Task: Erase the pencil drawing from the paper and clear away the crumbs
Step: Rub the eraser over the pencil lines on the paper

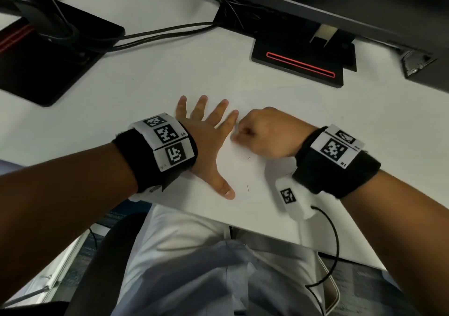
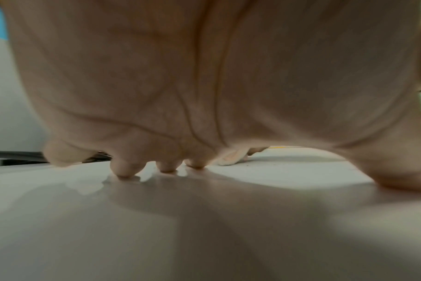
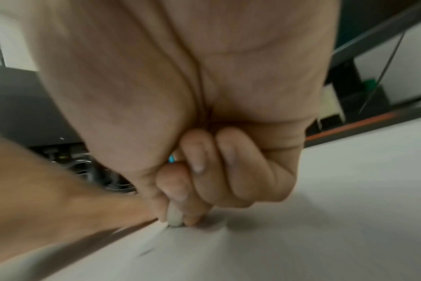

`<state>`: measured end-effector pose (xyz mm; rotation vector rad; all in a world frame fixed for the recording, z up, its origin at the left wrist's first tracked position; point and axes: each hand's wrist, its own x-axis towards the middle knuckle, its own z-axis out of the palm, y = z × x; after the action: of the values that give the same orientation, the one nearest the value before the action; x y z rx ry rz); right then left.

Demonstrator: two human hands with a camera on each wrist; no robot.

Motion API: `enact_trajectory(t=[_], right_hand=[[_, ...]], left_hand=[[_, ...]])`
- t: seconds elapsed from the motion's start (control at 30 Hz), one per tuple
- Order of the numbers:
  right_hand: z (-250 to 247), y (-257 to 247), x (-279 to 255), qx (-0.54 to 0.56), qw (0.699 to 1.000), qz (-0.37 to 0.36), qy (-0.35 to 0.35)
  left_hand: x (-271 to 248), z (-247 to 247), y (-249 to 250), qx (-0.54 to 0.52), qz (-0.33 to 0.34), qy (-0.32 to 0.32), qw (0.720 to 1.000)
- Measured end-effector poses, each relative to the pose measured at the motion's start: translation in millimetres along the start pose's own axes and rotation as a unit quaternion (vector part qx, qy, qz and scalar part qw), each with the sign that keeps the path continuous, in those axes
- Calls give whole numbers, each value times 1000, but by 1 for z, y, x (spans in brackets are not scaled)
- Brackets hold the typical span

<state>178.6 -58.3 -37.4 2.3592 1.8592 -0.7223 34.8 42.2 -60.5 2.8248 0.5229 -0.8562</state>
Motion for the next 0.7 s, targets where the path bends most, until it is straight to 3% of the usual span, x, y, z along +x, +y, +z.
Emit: enact_trajectory(t=[0.13,0.2,0.27,0.33,0.43,0.6,0.7], right_hand=[[-12,38,-4,-8,993,113,30],[-14,61,-16,109,979,160,68],[-10,74,-35,338,915,185,118],[-2,82,-56,467,847,206,151],[13,94,-83,520,808,223,164],[30,103,-119,583,751,208,231],[35,106,-123,572,742,207,281]], left_hand=[[-2,-2,0,11,-4,-16,1000],[-2,-5,-1,14,1,-24,1000],[-1,-15,-5,-8,3,-16,1000],[1,-29,-12,-71,-11,24,997],[11,-40,-22,-96,-53,84,990],[23,-53,-14,-64,-67,78,993],[27,-57,-10,-111,-65,53,990]])
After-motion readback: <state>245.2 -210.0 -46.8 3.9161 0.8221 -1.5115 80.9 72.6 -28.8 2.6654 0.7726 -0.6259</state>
